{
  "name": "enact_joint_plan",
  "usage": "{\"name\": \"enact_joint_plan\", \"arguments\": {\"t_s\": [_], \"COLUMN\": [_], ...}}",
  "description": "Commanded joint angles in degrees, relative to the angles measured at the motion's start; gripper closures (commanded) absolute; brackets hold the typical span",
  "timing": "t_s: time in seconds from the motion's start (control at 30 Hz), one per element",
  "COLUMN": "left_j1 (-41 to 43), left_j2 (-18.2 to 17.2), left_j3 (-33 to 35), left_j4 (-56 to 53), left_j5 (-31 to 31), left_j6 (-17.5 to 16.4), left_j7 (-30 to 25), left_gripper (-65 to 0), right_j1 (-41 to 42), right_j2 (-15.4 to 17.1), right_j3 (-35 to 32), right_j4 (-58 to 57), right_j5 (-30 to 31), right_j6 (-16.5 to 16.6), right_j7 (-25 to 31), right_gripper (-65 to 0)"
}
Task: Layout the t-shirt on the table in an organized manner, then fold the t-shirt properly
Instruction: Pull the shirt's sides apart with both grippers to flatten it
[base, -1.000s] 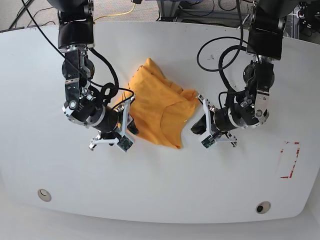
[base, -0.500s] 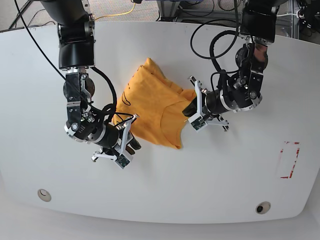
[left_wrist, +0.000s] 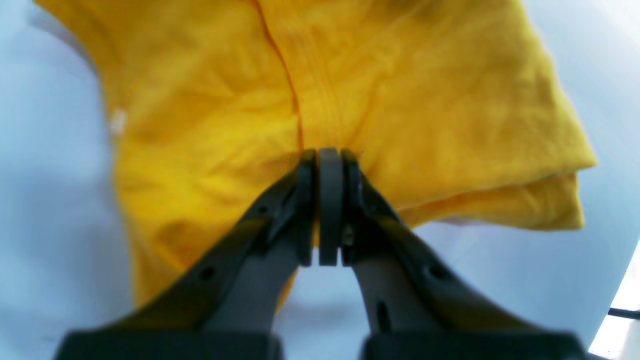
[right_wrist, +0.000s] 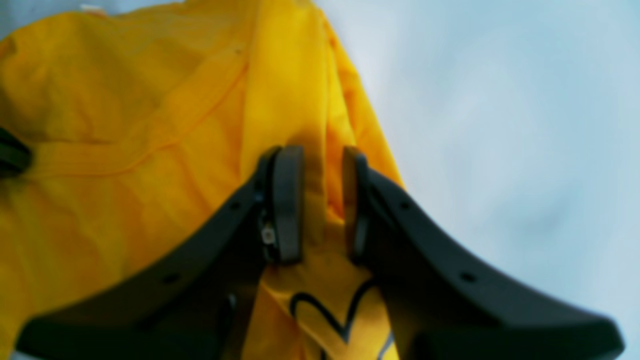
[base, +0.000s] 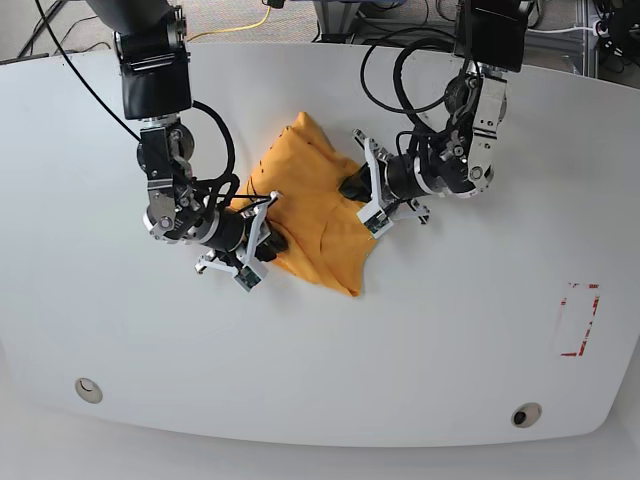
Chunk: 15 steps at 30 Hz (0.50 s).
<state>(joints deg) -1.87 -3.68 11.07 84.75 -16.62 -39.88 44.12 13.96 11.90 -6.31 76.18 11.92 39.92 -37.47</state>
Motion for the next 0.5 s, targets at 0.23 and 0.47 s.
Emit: {"name": "enact_joint_plan", "arguments": {"t_s": [0.23,0.47], "left_j1": [-3.98,-8.02], "left_j2": [-3.04,-6.03], "left_j3": [-0.21,-0.21], "left_j4": [-6.03,-7.17], "left_j5": [-0.92,-1.00], "left_j6": [-0.12,-0.12], "left_j7": [-4.51,-4.60], "left_gripper": [0.0,0.0], "right_j1": [-5.82,-10.48], "right_j2": [1.59,1.59], "right_j3": [3.01,5.03], "right_j4": [9.31,16.35], "right_j5": [0.60,0.60], "right_j6": [0.08,0.08], "right_j7": [-2.66,-5.65], "right_gripper": [-12.4,-12.4]}}
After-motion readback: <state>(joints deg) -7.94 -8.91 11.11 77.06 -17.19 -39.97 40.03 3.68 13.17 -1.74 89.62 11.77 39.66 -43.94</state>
